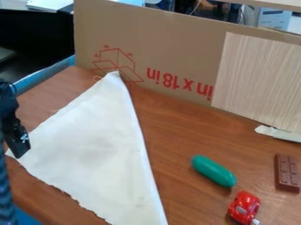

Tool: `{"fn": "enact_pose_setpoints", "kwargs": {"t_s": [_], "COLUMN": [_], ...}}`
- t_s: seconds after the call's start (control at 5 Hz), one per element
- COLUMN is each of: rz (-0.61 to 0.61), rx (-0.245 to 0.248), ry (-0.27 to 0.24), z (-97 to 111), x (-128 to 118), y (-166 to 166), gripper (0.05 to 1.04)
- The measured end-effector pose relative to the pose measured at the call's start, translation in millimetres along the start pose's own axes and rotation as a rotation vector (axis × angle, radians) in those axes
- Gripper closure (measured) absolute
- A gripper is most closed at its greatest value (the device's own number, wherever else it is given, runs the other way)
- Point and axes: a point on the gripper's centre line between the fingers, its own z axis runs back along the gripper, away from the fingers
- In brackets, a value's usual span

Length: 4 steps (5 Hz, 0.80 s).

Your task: Unfold the cloth from bottom left to top right

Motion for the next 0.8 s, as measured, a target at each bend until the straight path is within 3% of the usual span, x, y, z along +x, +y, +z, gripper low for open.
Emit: {"fn": "enact_pose_setpoints", "kwargs": {"t_s": [0.8], "rz": [-0.006], "rx": [0.011], "ry": [-0.019], "z": [-11.4], "x": [4.1], "y": [26.0], "gripper": [0.12]}}
